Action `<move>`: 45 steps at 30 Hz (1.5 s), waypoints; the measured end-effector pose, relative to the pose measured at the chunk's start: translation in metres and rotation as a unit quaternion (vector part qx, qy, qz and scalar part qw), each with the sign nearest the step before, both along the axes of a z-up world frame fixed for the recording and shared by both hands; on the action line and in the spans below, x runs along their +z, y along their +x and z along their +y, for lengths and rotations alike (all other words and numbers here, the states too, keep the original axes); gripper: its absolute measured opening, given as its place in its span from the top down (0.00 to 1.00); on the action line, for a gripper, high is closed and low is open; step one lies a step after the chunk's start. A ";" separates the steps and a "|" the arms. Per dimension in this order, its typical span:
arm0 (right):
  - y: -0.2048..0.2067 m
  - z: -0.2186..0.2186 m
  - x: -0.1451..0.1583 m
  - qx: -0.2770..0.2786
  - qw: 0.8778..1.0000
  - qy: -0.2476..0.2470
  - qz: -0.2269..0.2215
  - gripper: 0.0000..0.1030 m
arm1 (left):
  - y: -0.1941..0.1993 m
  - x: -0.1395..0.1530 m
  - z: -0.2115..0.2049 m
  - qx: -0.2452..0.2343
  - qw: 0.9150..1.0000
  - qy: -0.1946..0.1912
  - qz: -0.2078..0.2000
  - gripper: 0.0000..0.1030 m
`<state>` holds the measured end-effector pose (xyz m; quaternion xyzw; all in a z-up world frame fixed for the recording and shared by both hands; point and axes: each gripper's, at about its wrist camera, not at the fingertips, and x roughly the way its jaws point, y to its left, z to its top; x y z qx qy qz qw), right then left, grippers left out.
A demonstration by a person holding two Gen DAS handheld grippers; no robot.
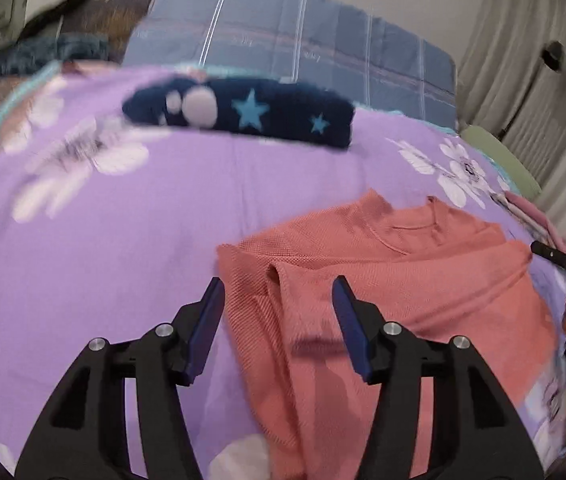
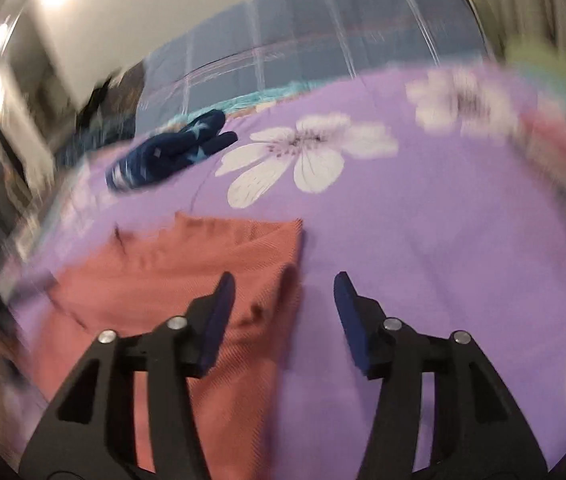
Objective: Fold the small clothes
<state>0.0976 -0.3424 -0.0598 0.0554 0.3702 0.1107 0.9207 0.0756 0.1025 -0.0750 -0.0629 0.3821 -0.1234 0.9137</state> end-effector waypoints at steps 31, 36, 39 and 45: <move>0.097 0.019 -0.020 0.036 0.998 0.011 0.047 0.62 | 0.098 -0.021 -0.033 -0.047 0.998 0.017 0.043 0.93; 0.095 0.018 -0.004 0.038 0.999 0.028 0.023 0.94 | 0.081 0.001 -0.025 -0.046 0.999 -0.004 0.001 0.97; 0.083 0.014 0.018 0.045 0.998 0.049 -0.010 0.94 | 0.066 0.024 -0.015 -0.035 0.999 -0.011 -0.034 0.97; 0.106 0.020 0.023 0.025 0.999 0.041 -0.018 0.92 | 0.089 0.010 -0.012 -0.014 0.999 0.025 -0.017 0.96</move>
